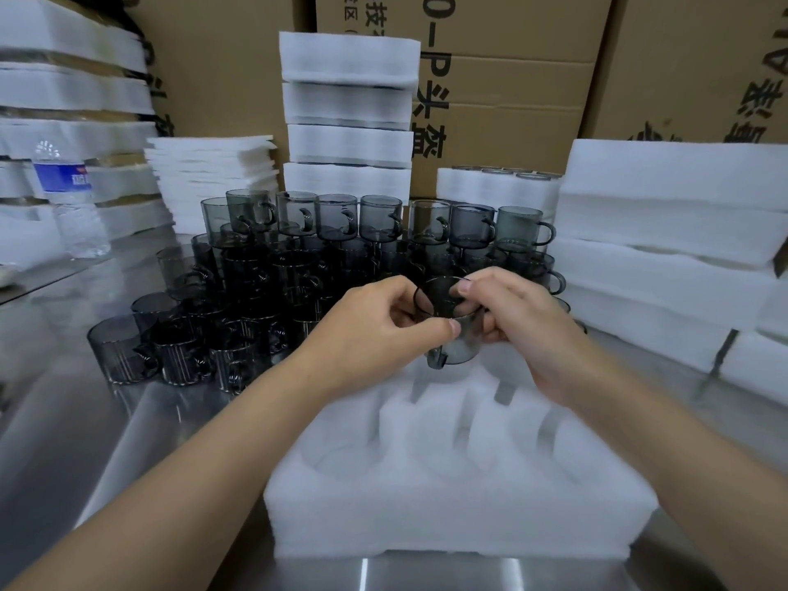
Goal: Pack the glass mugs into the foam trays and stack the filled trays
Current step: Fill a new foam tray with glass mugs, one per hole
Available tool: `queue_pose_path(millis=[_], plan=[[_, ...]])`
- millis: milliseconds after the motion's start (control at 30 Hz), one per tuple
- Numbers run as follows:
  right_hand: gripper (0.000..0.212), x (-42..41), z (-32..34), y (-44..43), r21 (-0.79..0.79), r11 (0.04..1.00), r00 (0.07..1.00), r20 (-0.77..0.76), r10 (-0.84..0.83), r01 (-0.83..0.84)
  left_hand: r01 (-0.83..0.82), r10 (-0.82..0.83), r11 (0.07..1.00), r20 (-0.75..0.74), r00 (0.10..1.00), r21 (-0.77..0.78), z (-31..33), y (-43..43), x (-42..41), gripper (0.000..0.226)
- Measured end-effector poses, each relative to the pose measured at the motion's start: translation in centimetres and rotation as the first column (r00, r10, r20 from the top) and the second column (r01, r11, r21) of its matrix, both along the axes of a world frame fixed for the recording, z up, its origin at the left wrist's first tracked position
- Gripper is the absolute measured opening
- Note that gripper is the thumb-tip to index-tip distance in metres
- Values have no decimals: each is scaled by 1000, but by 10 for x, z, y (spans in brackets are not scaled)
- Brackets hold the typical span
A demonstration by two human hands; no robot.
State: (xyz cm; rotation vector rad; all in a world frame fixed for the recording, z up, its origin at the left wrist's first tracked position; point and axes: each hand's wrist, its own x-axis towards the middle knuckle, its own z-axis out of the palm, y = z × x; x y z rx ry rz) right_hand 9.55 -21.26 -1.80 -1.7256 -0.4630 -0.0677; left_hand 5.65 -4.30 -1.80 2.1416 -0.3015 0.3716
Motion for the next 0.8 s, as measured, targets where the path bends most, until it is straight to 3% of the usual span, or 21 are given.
queue_pose_path(millis=[200, 300, 800], plan=[[13, 1, -1, 0, -35, 999, 1000, 19, 6, -5, 93, -94, 995, -26, 995, -36, 0, 1, -2, 47], [13, 0, -1, 1, -110, 994, 999, 42, 25, -20, 150, -151, 989, -26, 988, -17, 1, 2, -4, 42], [16, -2, -2, 0, -190, 982, 998, 67, 11, 2, 252, -262, 964, -145, 954, -84, 2, 7, -7, 41]])
